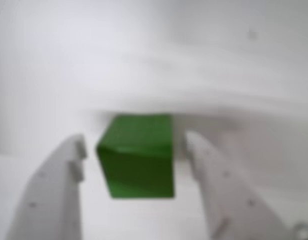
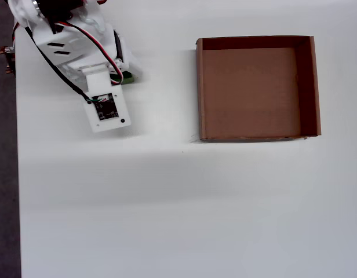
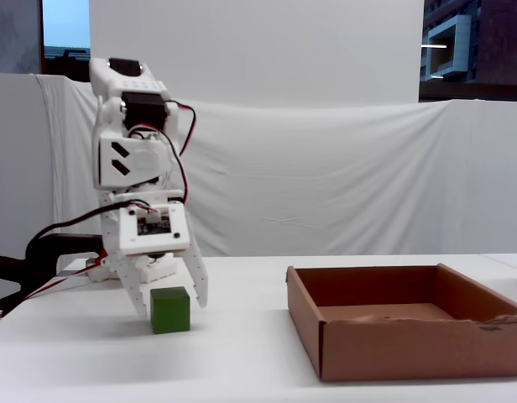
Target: Grasp a green cube and put it in a box.
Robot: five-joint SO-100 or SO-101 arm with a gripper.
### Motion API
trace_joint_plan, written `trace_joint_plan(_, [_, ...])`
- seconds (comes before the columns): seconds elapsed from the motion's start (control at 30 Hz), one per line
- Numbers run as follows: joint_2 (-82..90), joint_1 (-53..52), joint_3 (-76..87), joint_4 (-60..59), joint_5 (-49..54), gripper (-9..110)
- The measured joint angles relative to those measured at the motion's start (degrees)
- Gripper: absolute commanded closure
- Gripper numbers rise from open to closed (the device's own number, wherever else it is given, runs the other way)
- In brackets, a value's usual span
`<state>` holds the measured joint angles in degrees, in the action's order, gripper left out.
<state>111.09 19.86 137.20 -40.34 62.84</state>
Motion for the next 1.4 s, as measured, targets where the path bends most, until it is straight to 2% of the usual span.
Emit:
trace_joint_plan(0.63, [0.0, 0.0, 0.97, 0.97, 0.0, 86])
trace_joint_plan(1.2, [0.0, 0.0, 0.97, 1.05, 0.0, 88])
trace_joint_plan(1.4, [0.26, 1.14, 0.09, -3.43, 0.0, 88])
